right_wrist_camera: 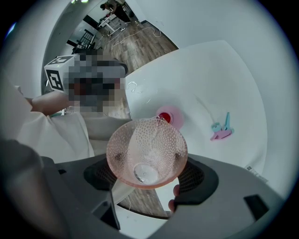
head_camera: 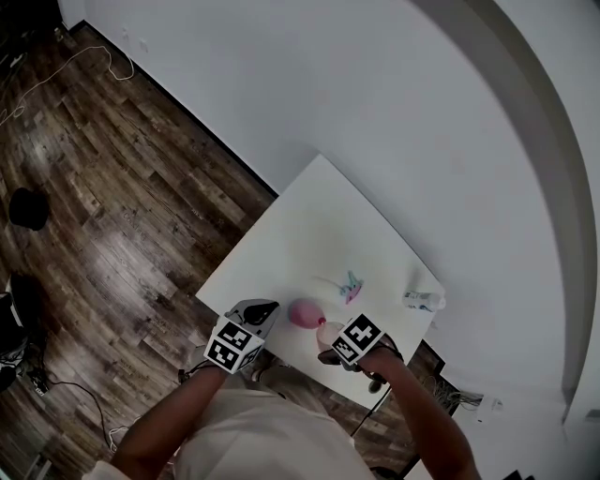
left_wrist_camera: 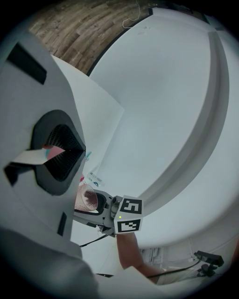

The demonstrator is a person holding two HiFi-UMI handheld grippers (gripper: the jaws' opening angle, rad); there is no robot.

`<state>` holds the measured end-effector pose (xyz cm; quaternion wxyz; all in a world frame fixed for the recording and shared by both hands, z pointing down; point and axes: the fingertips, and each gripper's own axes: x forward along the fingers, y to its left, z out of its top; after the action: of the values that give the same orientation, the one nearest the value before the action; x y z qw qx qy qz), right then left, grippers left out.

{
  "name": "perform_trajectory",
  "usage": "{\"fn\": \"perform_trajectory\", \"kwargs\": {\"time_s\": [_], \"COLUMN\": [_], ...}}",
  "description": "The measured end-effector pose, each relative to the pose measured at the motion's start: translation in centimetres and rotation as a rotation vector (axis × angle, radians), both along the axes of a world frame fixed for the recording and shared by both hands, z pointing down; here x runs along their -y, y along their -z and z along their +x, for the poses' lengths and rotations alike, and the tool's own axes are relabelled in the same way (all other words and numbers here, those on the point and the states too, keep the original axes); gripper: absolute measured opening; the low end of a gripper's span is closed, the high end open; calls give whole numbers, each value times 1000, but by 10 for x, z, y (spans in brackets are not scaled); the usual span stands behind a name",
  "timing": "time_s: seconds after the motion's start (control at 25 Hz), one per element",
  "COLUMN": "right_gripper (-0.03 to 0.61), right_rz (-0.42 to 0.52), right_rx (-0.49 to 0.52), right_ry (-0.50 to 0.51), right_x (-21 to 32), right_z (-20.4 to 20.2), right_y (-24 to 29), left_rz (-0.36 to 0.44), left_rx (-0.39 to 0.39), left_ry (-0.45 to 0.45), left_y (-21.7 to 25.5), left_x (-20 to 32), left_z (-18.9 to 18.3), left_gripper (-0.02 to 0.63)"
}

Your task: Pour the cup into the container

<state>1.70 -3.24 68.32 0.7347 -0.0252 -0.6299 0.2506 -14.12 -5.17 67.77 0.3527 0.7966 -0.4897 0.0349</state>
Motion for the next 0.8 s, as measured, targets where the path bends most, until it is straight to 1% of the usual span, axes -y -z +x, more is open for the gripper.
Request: {"fn": "perform_trajectory", "kwargs": {"time_s": [0.8], "right_gripper": [364], "right_rz": [-48], "right_rx": [-26], "right_ry": [43], "right_x": [-5], "right_z": [3], "right_y": [3], "left_rz": [-3], "left_rx": [-4], "left_ry": [0], "left_y": [-4], "left_x": [0], "left_z": [5], "left_gripper": [11]}}
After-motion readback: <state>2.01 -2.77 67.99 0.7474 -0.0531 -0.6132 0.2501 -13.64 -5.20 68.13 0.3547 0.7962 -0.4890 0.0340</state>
